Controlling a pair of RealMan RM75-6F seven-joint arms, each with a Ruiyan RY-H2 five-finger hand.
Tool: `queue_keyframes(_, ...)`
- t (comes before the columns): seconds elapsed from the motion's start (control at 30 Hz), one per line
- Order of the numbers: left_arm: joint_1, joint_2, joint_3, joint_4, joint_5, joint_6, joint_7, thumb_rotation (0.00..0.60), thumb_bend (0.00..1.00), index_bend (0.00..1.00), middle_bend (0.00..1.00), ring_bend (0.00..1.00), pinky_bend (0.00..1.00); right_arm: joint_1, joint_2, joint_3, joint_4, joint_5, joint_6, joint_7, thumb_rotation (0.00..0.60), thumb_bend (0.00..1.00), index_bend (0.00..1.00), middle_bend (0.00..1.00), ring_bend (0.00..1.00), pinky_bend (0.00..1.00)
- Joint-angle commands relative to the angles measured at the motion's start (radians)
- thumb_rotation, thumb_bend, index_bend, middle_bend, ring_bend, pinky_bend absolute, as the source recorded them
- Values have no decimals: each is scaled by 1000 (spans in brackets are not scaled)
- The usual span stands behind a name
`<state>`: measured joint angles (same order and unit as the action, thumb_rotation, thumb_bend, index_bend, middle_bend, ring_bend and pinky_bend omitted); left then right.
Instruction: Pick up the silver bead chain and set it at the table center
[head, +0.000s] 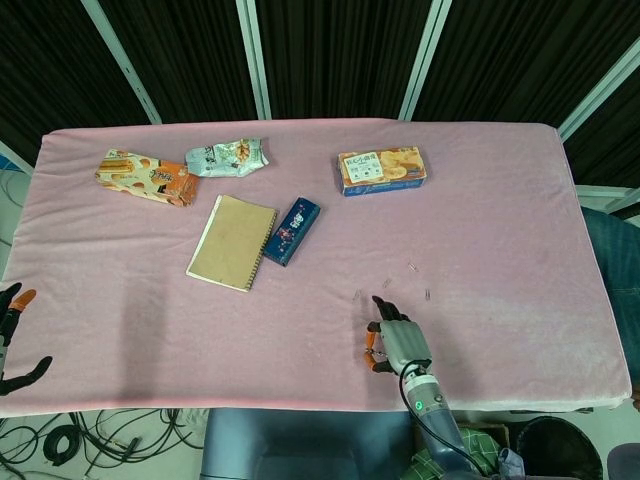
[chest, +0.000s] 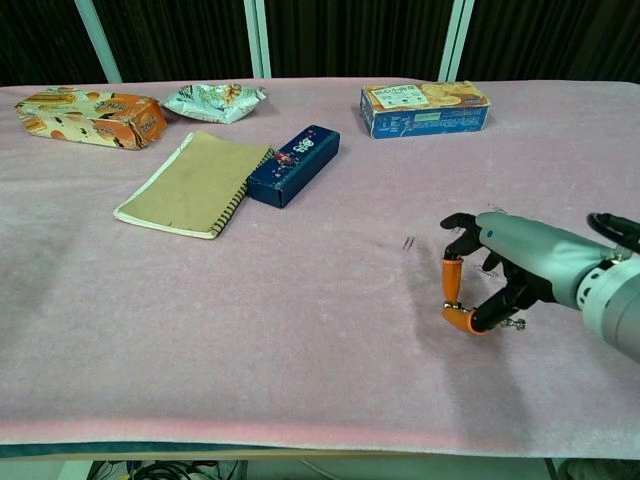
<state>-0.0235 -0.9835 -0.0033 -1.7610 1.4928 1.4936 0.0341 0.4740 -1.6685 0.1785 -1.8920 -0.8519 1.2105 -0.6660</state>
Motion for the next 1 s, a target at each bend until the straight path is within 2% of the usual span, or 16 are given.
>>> queue_keyframes(0.03,1,0,0,0,0,2,-2,600,220,119,0,0,0,15,36,52,-62,47,-32,47,588,343,605,3,58,207)
queue_keyframes(0.23,1,1,0,1,0,2,-3,600,220,118,0,0,0,47,92,206,-100,155,-158,243,588,344,605,3,59,207)
queue_keyframes(0.43,1,0,-5,4,-11,2,-2,600,220,119,0,0,0,93,127,300,-41,245,-275,369,588,343,605,3,59,207)
queue_keyframes(0.53,0,-3,-7,3,-19,-3,5,600,220,119,0,0,0,119,134,323,7,269,-330,419,587,343,605,3,59,207)
queue_keyframes(0.67,1,-5,-8,0,-25,-2,15,600,220,119,0,0,0,148,123,320,80,276,-373,455,587,344,606,3,59,207)
queue_keyframes(0.8,1,-10,-15,-1,-39,0,25,600,220,119,0,0,0,179,92,318,165,279,-418,507,588,344,606,3,59,207)
queue_keyframes(1.0,-5,-17,-23,-1,-64,-12,46,600,220,119,0,0,0,229,35,345,285,256,-479,597,588,343,605,3,59,207)
